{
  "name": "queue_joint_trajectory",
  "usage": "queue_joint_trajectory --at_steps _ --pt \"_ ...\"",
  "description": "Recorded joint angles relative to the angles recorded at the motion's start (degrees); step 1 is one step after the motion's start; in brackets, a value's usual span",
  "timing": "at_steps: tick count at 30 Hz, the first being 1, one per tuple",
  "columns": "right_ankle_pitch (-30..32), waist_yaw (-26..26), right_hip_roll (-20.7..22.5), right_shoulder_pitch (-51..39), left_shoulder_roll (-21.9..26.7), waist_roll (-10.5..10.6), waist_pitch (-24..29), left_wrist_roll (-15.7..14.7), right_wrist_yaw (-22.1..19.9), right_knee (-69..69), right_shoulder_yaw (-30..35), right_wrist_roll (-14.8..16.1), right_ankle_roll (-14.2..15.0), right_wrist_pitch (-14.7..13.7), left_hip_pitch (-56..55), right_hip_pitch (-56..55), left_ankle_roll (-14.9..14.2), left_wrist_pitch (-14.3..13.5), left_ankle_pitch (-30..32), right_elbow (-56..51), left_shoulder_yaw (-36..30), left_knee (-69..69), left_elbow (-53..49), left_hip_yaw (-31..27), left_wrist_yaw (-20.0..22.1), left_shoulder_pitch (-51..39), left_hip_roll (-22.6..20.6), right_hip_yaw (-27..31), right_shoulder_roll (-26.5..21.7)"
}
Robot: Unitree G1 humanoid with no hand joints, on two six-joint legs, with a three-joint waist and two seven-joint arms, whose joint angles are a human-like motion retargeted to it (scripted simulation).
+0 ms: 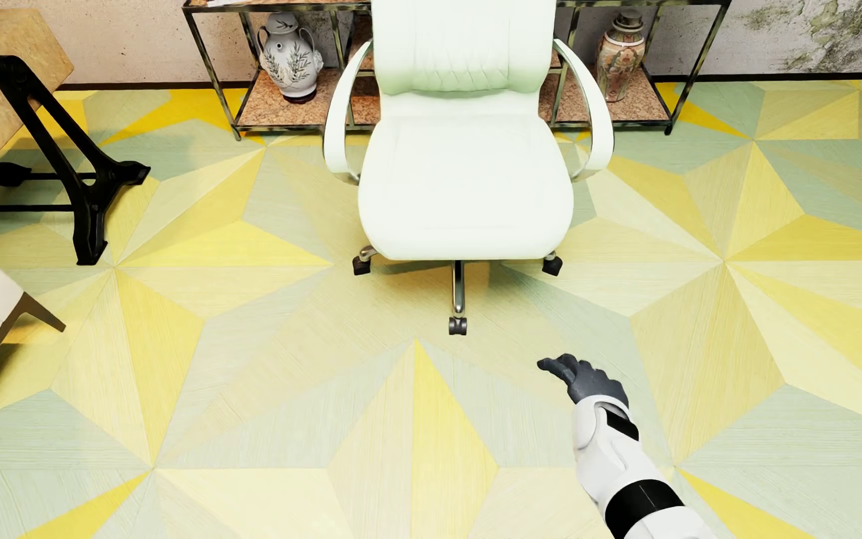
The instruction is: Head to the light lime officechair
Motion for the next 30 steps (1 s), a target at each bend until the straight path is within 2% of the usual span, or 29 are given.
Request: queue_joint_trajectory --at_steps 2,3,4,5,6,7,9,10,11,12,13,14,16,17,21,23,24,27,30 --pt "2.5 -0.11 -3.16 3.87 -0.61 -0.8 0.43 1.64 -1.57 8.43 -1.29 2.15 1.95 -1.66 1.89 -4.9 0.58 -0.63 -1.07 -2.71 -1.36 -1.13 -0.44 3.19 -2.8 -0.51 -1.65 3.82 2.68" --pt "5.11 -0.09 -4.48 5.69 -1.3 -1.29 0.72 1.6 -0.28 13.55 0.39 1.83 3.32 -2.78 2.75 -8.37 0.96 -1.34 -1.73 -2.88 -0.98 -1.66 -1.76 4.88 -2.19 -0.49 -2.58 6.79 3.04" --pt "8.53 0.02 -5.27 7.23 -2.02 -1.86 0.99 1.27 2.6 18.5 3.24 -0.28 5.13 -3.81 3.42 -12.04 1.24 -2.13 -2.38 -2.0 -0.69 -1.86 -3.38 6.5 -0.52 -0.36 -3.36 10.06 2.61" --pt "10.55 0.22 -5.78 8.71 -2.5 -2.47 1.25 1.0 5.39 22.66 5.26 -2.33 8.32 -4.09 3.86 -15.19 1.4 -3.03 -3.0 -0.15 -0.49 -1.81 -4.78 7.94 1.65 -0.35 -3.9 12.79 2.4" --pt "10.22 0.4 -6.26 10.43 -2.58 -3.19 1.44 0.94 4.69 25.29 5.0 -2.75 10.21 -3.3 4.22 -17.13 1.47 -3.72 -3.53 2.52 -0.57 -1.7 -5.74 9.06 3.09 -0.61 -4.36 14.6 3.11" --pt "7.49 0.51 -7.1 12.52 -2.24 -3.86 1.5 1.07 0.67 25.52 2.22 -1.34 9.87 -1.08 4.55 -17.92 1.47 -4.0 -3.88 6.3 -0.95 -1.62 -6.4 9.64 3.64 -1.13 -4.84 15.41 4.62" --pt "4.18 0.4 -7.94 17.24 -0.78 -4.85 1.22 1.31 -6.09 17.54 -8.66 7.69 6.66 4.07 5.53 -15.33 1.29 -4.49 -3.9 13.04 -1.85 -2.83 -7.94 9.58 3.44 -2.23 -5.64 14.39 8.96" --pt "4.98 0.22 -6.9 19.92 0.35 -5.17 0.89 1.08 -5.7 10.34 -12.05 11.09 5.34 6.09 6.33 -12.2 1.11 -5.66 -3.43 14.59 -1.72 -4.45 -8.64 9.07 3.46 -2.53 -5.77 13.81 10.12" --pt "2.5 0.1 -7.43 22.53 0.92 -5.51 0.52 0.87 -2.71 5.6 -11.48 11.3 3.67 7.49 6.89 -8.78 0.82 -6.34 -3.25 15.27 -1.6 -5.27 -9.12 8.57 3.76 -2.97 -5.92 10.37 10.37" --pt "0.89 -0.11 -7.69 25.18 1.54 -5.83 0.14 0.37 2.44 1.42 -7.81 9.08 2.76 6.54 7.43 -5.62 0.55 -6.85 -2.98 15.33 -1.45 -6.09 -9.73 7.9 3.85 -3.36 -5.99 7.21 9.48" --pt "0.95 -0.46 -7.05 27.81 1.98 -6.03 -0.21 -0.02 6.71 -2.94 -4.27 6.75 2.65 4.36 8.04 -2.73 0.27 -7.29 -2.57 14.72 -0.79 -7.1 -10.36 7.27 4.25 -3.46 -5.81 5.59 7.99" --pt "1.86 -0.8 -6.29 29.83 1.6 -6.03 -0.47 -1.16 9.44 -5.83 -1.9 5.13 2.85 2.86 8.39 -0.95 -0.02 -7.24 -2.28 14.19 0.65 -7.63 -10.75 6.91 5.33 -3.4 -5.36 4.64 6.89" --pt "3.13 -1.18 -4.59 31.81 0.22 -5.68 -0.81 -2.34 11.29 -9.33 0.53 3.07 2.83 3.82 8.8 1.12 -0.67 -6.42 -2.29 13.39 2.53 -7.7 -9.88 6.82 7.02 -3.03 -3.86 3.52 6.3" --pt "3.35 -1.29 -3.75 31.86 -0.25 -5.49 -0.89 -2.39 11.6 -10.28 1.87 1.78 2.66 4.16 9.13 1.72 -0.98 -5.89 -2.4 12.88 2.59 -7.75 -8.69 7.03 6.59 -2.92 -3.08 3.45 6.07" --pt "3.02 -1.86 -0.53 27.25 0.05 -4.85 -0.94 2.31 10.09 -11.25 2.8 0.82 1.79 5.1 10.91 3.24 -2.18 -3.55 -3.47 12.1 -0.85 -6.45 -1.95 9.01 -0.27 -1.97 0.22 5.07 6.18" --pt "2.59 -2.15 0.61 24.02 -0.79 -4.54 -0.94 3.55 8.59 -10.58 2.97 0.12 1.42 4.19 11.58 3.32 -2.64 -1.07 -3.93 9.79 -1.41 -5.62 0.59 9.95 -2.12 -2.19 1.54 6.04 6.82" --pt "2.37 -2.2 1.07 22.54 -0.96 -4.37 -0.92 3.67 7.36 -10.24 2.85 0.22 1.25 3.11 11.96 3.34 -2.81 -0.72 -4.08 8.12 -1.18 -5.42 1.06 10.34 -2.45 -1.94 2.06 6.44 7.18" --pt "2.07 -1.94 2.13 19.28 -1.79 -3.87 -0.9 3.53 3.46 -9.98 2.36 0.95 0.84 0.02 12.82 3.66 -3.24 -1.63 -4.25 3.38 -0.6 -5.34 0.25 10.96 -0.47 -1.61 3.12 7.03 8.44" --pt "2.11 -1.47 2.66 16.87 -1.84 -3.43 -0.94 3.16 2.84 -10.32 3.36 0.67 0.54 -0.95 12.79 4.1 -3.49 -3.55 -4.31 0.77 -1.22 -5.02 -2.35 10.63 -0.07 -1.62 3.66 6.74 9.06"
